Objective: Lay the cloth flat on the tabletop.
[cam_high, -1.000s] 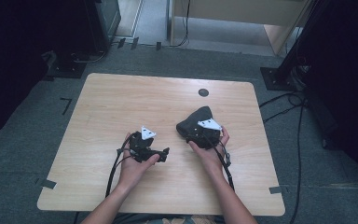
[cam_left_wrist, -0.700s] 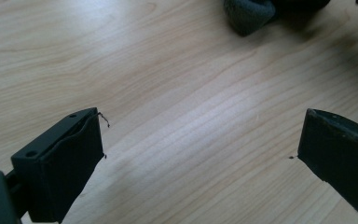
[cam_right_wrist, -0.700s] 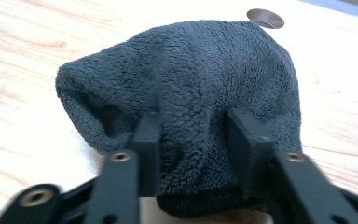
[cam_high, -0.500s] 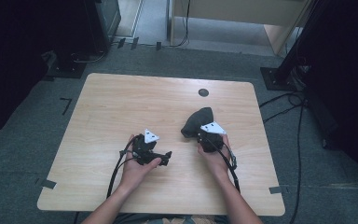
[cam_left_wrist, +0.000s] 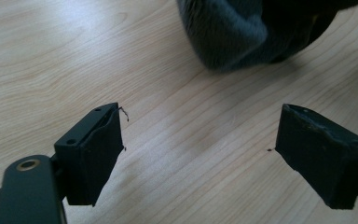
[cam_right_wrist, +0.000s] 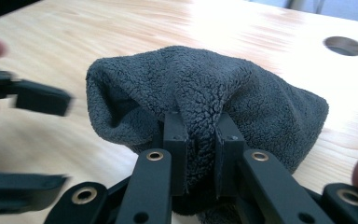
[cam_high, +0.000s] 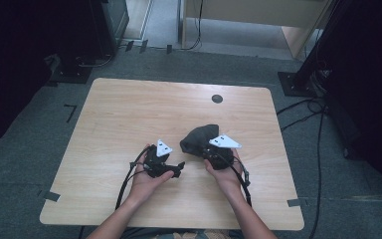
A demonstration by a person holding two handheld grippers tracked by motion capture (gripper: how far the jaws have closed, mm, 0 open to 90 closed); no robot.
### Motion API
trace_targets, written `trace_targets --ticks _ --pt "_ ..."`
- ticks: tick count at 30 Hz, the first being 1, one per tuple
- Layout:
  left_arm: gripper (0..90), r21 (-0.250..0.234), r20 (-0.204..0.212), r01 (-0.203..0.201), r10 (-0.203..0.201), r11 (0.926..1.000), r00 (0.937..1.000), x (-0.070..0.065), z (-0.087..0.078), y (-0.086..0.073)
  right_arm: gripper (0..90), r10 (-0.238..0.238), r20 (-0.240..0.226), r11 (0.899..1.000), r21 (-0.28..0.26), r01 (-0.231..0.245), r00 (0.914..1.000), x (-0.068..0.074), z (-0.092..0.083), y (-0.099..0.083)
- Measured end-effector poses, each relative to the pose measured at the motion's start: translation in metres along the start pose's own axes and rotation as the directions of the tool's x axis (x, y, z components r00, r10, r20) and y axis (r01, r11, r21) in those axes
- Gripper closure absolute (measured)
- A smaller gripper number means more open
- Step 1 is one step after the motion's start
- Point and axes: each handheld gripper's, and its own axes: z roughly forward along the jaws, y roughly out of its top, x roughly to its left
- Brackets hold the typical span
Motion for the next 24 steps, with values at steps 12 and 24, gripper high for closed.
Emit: trace_targets --ticks 12,24 --pt "53.0 -0.096 0.045 0.024 -0.02 0.9951 0.9988 0.01 -0.013 -0.005 78.1 -0.069 -0.172 0.998 -0.012 0.067 0.9827 0.034 -0.008 0.004" --pt "77.3 -0.179 0.175 0.06 -0.028 0.982 0.9842 0.027 -0.046 0.002 77.9 -0.061 -0.158 0.995 -0.082 0.048 0.9856 0.031 -0.028 0.014"
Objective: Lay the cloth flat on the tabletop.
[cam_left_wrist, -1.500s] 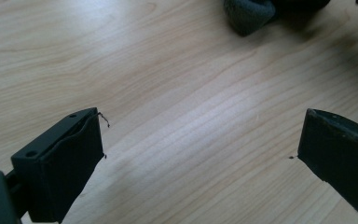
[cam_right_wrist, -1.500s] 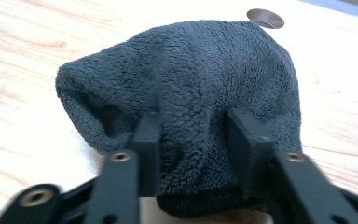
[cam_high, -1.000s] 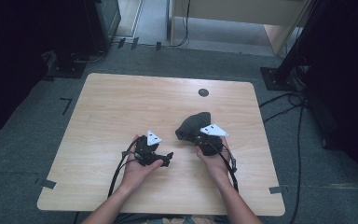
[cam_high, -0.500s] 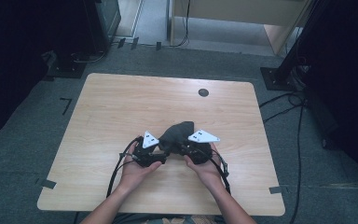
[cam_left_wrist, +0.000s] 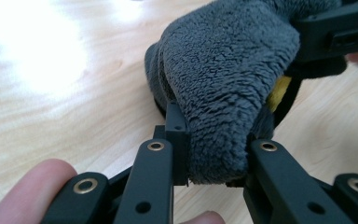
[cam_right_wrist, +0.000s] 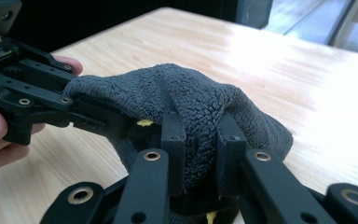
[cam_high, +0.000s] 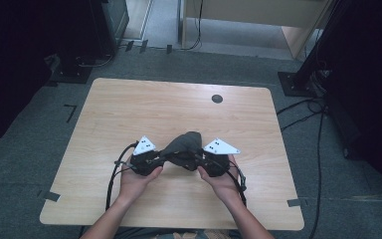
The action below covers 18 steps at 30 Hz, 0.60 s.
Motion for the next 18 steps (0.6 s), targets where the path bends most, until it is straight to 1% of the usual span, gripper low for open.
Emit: trace_targets --ticks 3,5,6,8,9,10,11,13,14,15,16,17,18 --pt "77.5 -0.017 0.033 -0.014 0.015 0.9998 0.9993 -0.003 -0.011 0.006 78.0 -0.005 -0.011 1.0 -0.026 0.005 0.9999 0.005 -0.008 0.006" --pt "77.7 -0.018 0.077 -0.023 0.024 0.9996 0.9967 -0.007 -0.019 0.012 77.9 -0.004 -0.021 0.999 -0.032 0.003 0.9998 0.008 -0.013 0.011" --pt "77.6 -0.023 0.092 -0.044 0.046 0.9988 0.9948 -0.01 -0.023 0.014 77.7 0.002 -0.025 0.999 -0.034 -0.002 0.9997 0.01 -0.016 0.013" --pt "77.4 -0.026 0.101 -0.081 0.084 0.9963 0.9914 -0.013 -0.027 0.017 77.5 0.001 -0.033 0.999 -0.042 -0.003 0.9995 0.012 -0.02 0.016" --pt "77.2 -0.017 0.099 -0.092 0.093 0.9956 0.9907 -0.013 -0.027 0.016 77.1 -0.004 -0.032 0.999 -0.044 0.003 0.9995 0.013 -0.021 0.017" --pt "76.9 -0.006 0.101 -0.089 0.089 0.996 0.9909 -0.011 -0.025 0.015 76.7 -0.006 -0.03 0.999 -0.04 0.004 0.9995 0.012 -0.021 0.017" --pt "76.5 0.013 0.101 -0.07 0.068 0.9974 0.9925 -0.005 -0.02 0.011 76.1 -0.001 -0.025 1.0 -0.03 0.0 0.9997 0.011 -0.019 0.015" --pt "75.3 0.039 0.078 -0.039 0.036 0.9985 0.9963 0.002 -0.012 0.006 73.0 0.018 -0.006 1.0 0.002 -0.018 0.9998 0.006 -0.011 0.009" --pt "75.0 0.066 0.047 -0.006 0.003 0.9978 0.9989 0.007 -0.006 0.001 70.2 0.027 0.004 1.0 0.012 -0.027 0.9996 0.003 -0.007 0.006" --pt "74.8 0.086 0.011 0.018 -0.019 0.9962 0.9997 0.011 -0.001 -0.003 68.4 0.043 0.03 0.999 0.032 -0.044 0.9986 -0.002 -0.001 0.001" --pt "74.6 0.099 -0.015 0.039 -0.038 0.9943 0.9992 0.015 0.003 -0.006 67.5 0.053 0.049 0.997 0.047 -0.055 0.9974 -0.006 0.003 -0.003" --pt "74.5 0.104 -0.024 0.06 -0.058 0.9928 0.998 0.019 0.004 -0.008 66.0 0.065 0.052 0.996 0.054 -0.068 0.9965 -0.011 0.007 -0.006" --pt "74.4 0.106 -0.034 0.071 -0.068 0.9918 0.9971 0.022 0.005 -0.008 64.2 0.084 0.047 0.994 0.06 -0.087 0.9953 -0.015 0.009 -0.009"
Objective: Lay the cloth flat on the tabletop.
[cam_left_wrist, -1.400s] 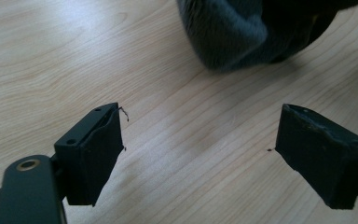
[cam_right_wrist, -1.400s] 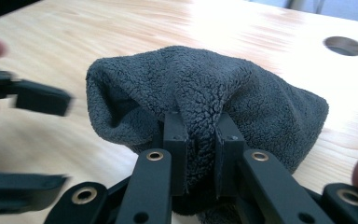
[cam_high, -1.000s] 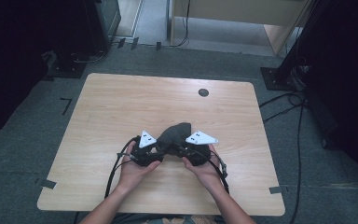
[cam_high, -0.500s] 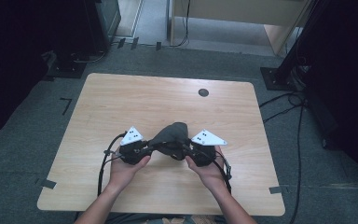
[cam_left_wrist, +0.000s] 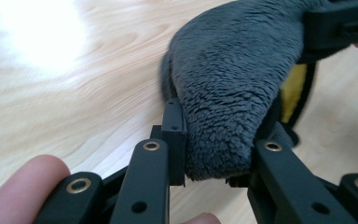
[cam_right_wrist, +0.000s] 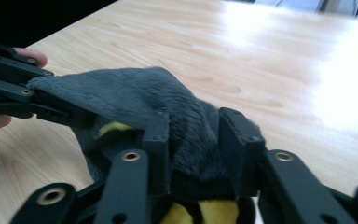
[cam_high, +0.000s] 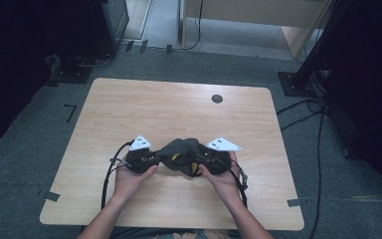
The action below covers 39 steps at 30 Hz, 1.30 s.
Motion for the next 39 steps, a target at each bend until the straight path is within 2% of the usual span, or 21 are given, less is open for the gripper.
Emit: trace_targets --ticks 2,4,6,9,12,14,17,19,22,23,24,26,28,30,32,34,36,38,39 --pt "74.0 -0.001 -0.02 0.004 -0.004 1.0 0.9998 0.003 0.0 0.0 60.5 0.04 -0.018 0.999 0.004 -0.04 0.999 -0.008 0.003 -0.002" --pt "74.0 -0.001 -0.041 0.005 -0.005 1.0 0.9991 0.004 0.0 -0.001 59.2 0.06 -0.02 0.998 0.001 -0.06 0.998 -0.013 0.003 -0.002" --pt "74.0 0.005 -0.065 0.013 -0.013 0.9999 0.9978 0.006 0.0 -0.001 57.8 0.064 -0.014 0.998 0.0 -0.065 0.9978 -0.016 0.003 -0.003" --pt "74.4 0.006 -0.095 0.047 -0.047 0.9989 0.9944 0.012 0.0 -0.003 57.1 0.053 -0.012 0.999 0.001 -0.053 0.9985 -0.018 0.003 -0.003" --pt "75.3 -0.004 -0.141 0.087 -0.087 0.9962 0.9863 0.019 -0.001 -0.006 63.8 0.046 -0.007 0.999 0.011 -0.046 0.9989 -0.02 0.004 -0.005" --pt "75.2 -0.011 -0.144 0.12 -0.12 0.9927 0.9822 0.028 -0.003 -0.008 67.1 0.052 0.005 0.998 0.025 -0.052 0.9986 -0.025 0.005 -0.007" --pt "73.7 -0.014 -0.143 0.157 -0.157 0.9876 0.9772 0.036 -0.006 -0.01 66.2 0.082 -0.031 0.996 0.031 -0.081 0.9961 -0.031 0.006 -0.009" --pt "68.4 -0.02 -0.152 0.17 -0.171 0.9853 0.9735 0.038 -0.007 -0.01 62.8 0.097 -0.078 0.995 0.029 -0.095 0.9922 -0.032 0.007 -0.009" --pt "62.1 -0.041 -0.149 0.17 -0.175 0.9846 0.9733 0.037 -0.01 -0.009 53.5 0.094 -0.143 0.996 0.025 -0.091 0.9852 -0.027 0.008 -0.009" --pt "60.0 -0.052 -0.154 0.169 -0.175 0.9843 0.9725 0.036 -0.012 -0.009 50.2 0.08 -0.166 0.997 0.031 -0.076 0.9829 -0.023 0.009 -0.008" --pt "58.3 -0.07 -0.161 0.164 -0.173 0.984 0.9716 0.035 -0.016 -0.008 48.0 0.063 -0.172 0.998 0.035 -0.057 0.983 -0.019 0.01 -0.008" --pt "59.0 -0.124 -0.187 0.146 -0.168 0.9815 0.968 0.033 -0.025 -0.007 49.0 0.033 -0.187 0.999 0.048 -0.025 0.9818 -0.012 0.013 -0.009" --pt "60.7 -0.15 -0.201 0.135 -0.164 0.9795 0.9658 0.032 -0.032 -0.005 50.1 0.009 -0.162 0.999 0.053 0.0 0.9867 -0.007 0.015 -0.009" --pt "62.6 -0.164 -0.214 0.127 -0.161 0.9782 0.9635 0.03 -0.037 -0.005 51.8 0.01 -0.139 0.997 0.079 0.001 0.9902 -0.006 0.018 -0.01" --pt "63.0 -0.169 -0.206 0.122 -0.156 0.9781 0.966 0.028 -0.041 -0.005 53.0 0.025 -0.138 0.996 0.092 -0.012 0.9901 -0.007 0.021 -0.012" --pt "62.4 -0.182 -0.207 0.12 -0.157 0.9759 0.9656 0.025 -0.044 -0.004 53.5 0.028 -0.138 0.994 0.107 -0.014 0.9901 -0.008 0.024 -0.014" --pt "61.1 -0.193 -0.204 0.11 -0.15 0.975 0.9673 0.02 -0.049 -0.001 53.1 0.031 -0.149 0.995 0.102 -0.016 0.9883 -0.007 0.023 -0.016" --pt "58.9 -0.209 -0.203 0.085 -0.128 0.9743 0.9708 0.011 -0.057 0.003 53.3 0.029 -0.152 0.996 0.093 -0.015 0.988 -0.005 0.021 -0.015" --pt "58.8 -0.209 -0.207 0.058 -0.102 0.9763 0.973 0.006 -0.06 0.005 53.7 0.029 -0.154 0.996 0.085 -0.016 0.9876 -0.005 0.02 -0.014"
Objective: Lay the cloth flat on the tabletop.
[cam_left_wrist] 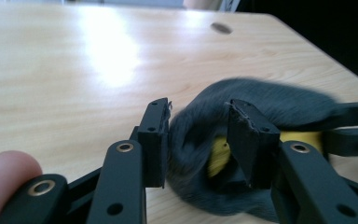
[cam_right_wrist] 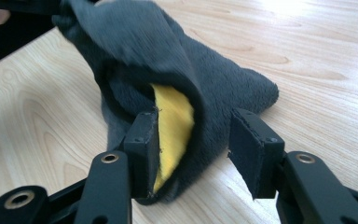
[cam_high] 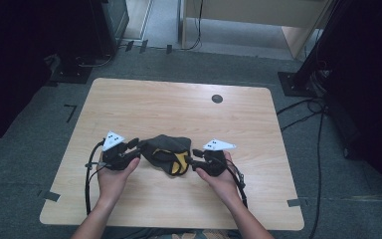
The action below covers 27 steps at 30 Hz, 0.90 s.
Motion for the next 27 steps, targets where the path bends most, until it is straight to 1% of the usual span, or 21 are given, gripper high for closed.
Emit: trace_targets --ticks 2,3,4,5,7,8,9,11,12,14,15,16,17,18,20,21,22,23,24,26,27 --pt "58.9 0.002 0.019 -0.031 0.031 0.9995 0.9994 -0.01 -0.006 0.001 54.2 0.01 -0.006 1.0 -0.002 -0.01 0.9999 0.001 -0.001 0.0" --pt "59.1 0.008 0.033 -0.039 0.039 0.9992 0.9987 -0.015 -0.007 -0.001 54.4 0.012 -0.009 1.0 0.001 -0.012 0.9999 0.001 0.0 -0.001" --pt "59.4 0.013 0.042 -0.062 0.061 0.998 0.9972 -0.02 -0.006 -0.004 54.9 0.012 -0.008 1.0 0.008 -0.012 0.9999 0.002 0.002 -0.002" --pt "60.6 0.011 0.042 -0.077 0.076 0.997 0.9962 -0.024 -0.006 -0.007 55.8 0.004 -0.002 1.0 0.015 -0.004 1.0 0.003 0.004 -0.004" --pt "61.8 0.009 0.065 -0.124 0.123 0.9923 0.9903 -0.031 -0.002 -0.014 57.7 0.006 0.007 1.0 0.024 -0.006 1.0 0.006 0.006 -0.005" --pt "62.7 0.015 0.075 -0.139 0.138 0.9901 0.9876 -0.033 -0.001 -0.016 59.0 0.01 0.007 1.0 0.017 -0.01 0.9999 0.008 0.006 -0.005" --pt "63.5 0.03 0.087 -0.165 0.162 0.9858 0.983 -0.036 0.001 -0.018 59.7 0.012 0.004 1.0 0.013 -0.012 0.9999 0.008 0.006 -0.005" --pt "66.1 0.067 0.097 -0.194 0.188 0.9786 0.9775 -0.039 0.005 -0.024 59.9 0.008 -0.007 1.0 0.012 -0.008 0.9999 0.01 0.006 -0.005" --pt "67.4 0.085 0.1 -0.201 0.193 0.9758 0.9762 -0.04 0.007 -0.028 59.7 0.004 -0.011 1.0 0.007 -0.004 0.9999 0.011 0.005 -0.005" --pt "70.4 0.145 0.094 -0.203 0.191 0.9684 0.9771 -0.038 0.014 -0.034 59.4 -0.005 -0.002 1.0 -0.012 0.005 1.0 0.013 0.002 -0.006" --pt "70.8 0.172 0.084 -0.195 0.183 0.9655 0.9795 -0.036 0.017 -0.037 59.1 -0.002 0.0 1.0 -0.019 0.002 1.0 0.013 0.0 -0.007" --pt "70.8 0.191 0.056 -0.191 0.183 0.9628 0.9815 -0.034 0.02 -0.039 58.5 0.0 -0.004 1.0 -0.03 0.0 1.0 0.013 -0.001 -0.007" --pt "70.3 0.201 0.007 -0.183 0.185 0.9625 0.9827 -0.032 0.023 -0.042 58.2 0.0 -0.006 0.999 -0.04 0.0 1.0 0.013 -0.003 -0.007" --pt "67.8 0.205 -0.031 -0.166 0.176 0.9646 0.9839 -0.029 0.026 -0.044 57.6 0.002 -0.012 0.999 -0.046 -0.002 0.9999 0.014 -0.005 -0.007" --pt "59.0 0.209 -0.074 -0.119 0.137 0.9706 0.9878 -0.025 0.033 -0.045 56.2 0.004 -0.027 0.999 -0.043 -0.005 0.9996 0.016 -0.007 -0.01" --pt "55.2 0.217 -0.092 -0.117 0.139 0.9692 0.986 -0.025 0.036 -0.045 55.6 0.003 -0.029 0.999 -0.04 -0.004 0.9996 0.017 -0.007 -0.012" --pt "49.8 0.217 -0.134 -0.116 0.148 0.9692 0.98 -0.026 0.04 -0.045 55.6 0.007 -0.028 0.999 -0.036 -0.008 0.9996 0.019 -0.006 -0.014" --pt "43.4 0.213 -0.169 -0.115 0.153 0.9702 0.9736 -0.027 0.042 -0.045 55.4 -0.003 -0.03 1.0 -0.031 0.002 0.9996 0.021 -0.004 -0.016" --pt "40.7 0.206 -0.193 -0.121 0.161 0.9712 0.9679 -0.027 0.043 -0.045 55.0 -0.006 -0.031 1.0 -0.025 0.005 0.9995 0.023 -0.002 -0.018" --pt "39.5 0.202 -0.219 -0.126 0.171 0.9711 0.9606 -0.028 0.045 -0.045 54.5 -0.023 -0.032 1.0 -0.014 0.022 0.9992 0.028 0.004 -0.02" --pt "39.7 0.196 -0.226 -0.129 0.173 0.972 0.9586 -0.028 0.045 -0.046 54.8 -0.023 -0.029 1.0 -0.007 0.022 0.9993 0.03 0.007 -0.02"
